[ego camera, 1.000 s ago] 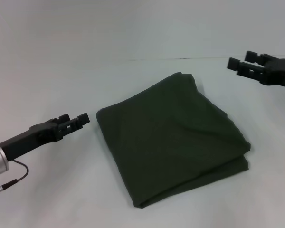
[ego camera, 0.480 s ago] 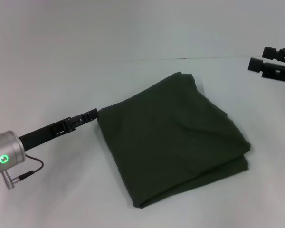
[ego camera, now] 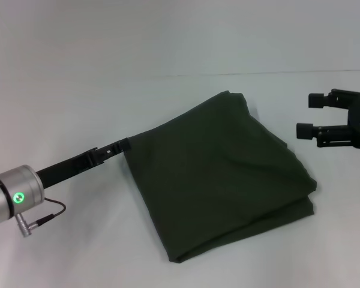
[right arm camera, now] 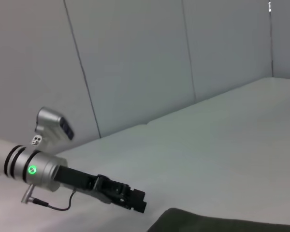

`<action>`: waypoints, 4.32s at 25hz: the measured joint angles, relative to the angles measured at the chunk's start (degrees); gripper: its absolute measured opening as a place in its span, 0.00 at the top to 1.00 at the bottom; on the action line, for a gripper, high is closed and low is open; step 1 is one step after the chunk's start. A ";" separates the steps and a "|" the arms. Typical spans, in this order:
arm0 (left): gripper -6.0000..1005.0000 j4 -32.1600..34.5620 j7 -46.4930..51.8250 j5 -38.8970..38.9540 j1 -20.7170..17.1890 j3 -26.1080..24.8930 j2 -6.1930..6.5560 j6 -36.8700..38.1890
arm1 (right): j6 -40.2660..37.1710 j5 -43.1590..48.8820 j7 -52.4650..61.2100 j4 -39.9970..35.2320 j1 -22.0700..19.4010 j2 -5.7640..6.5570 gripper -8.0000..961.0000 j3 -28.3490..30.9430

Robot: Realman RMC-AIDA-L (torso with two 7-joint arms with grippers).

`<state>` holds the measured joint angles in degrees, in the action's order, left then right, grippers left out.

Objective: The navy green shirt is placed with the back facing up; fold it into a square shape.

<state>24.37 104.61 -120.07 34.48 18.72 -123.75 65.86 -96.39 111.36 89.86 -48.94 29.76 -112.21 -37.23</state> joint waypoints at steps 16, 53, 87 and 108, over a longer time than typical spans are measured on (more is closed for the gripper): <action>0.10 -1.23 5.74 0.33 1.96 0.91 0.10 -0.44 | 1.28 0.14 -3.54 0.48 -0.98 -1.84 0.03 0.49; 0.14 -4.09 2.23 0.23 6.21 7.05 -0.35 -11.21 | 1.30 -0.27 -3.56 0.20 -0.46 -2.81 0.03 2.81; 0.96 -1.97 3.07 0.46 9.79 7.69 0.42 -12.55 | 1.31 -1.99 -5.10 0.48 -1.10 -5.14 0.03 4.77; 0.96 -2.25 3.15 0.36 14.47 9.06 1.15 -15.45 | 1.87 -2.03 -6.31 1.28 -0.83 -6.39 0.03 4.80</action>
<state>22.12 107.76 -119.70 48.96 27.77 -122.60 50.41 -94.53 109.33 83.56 -47.66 28.93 -118.60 -32.43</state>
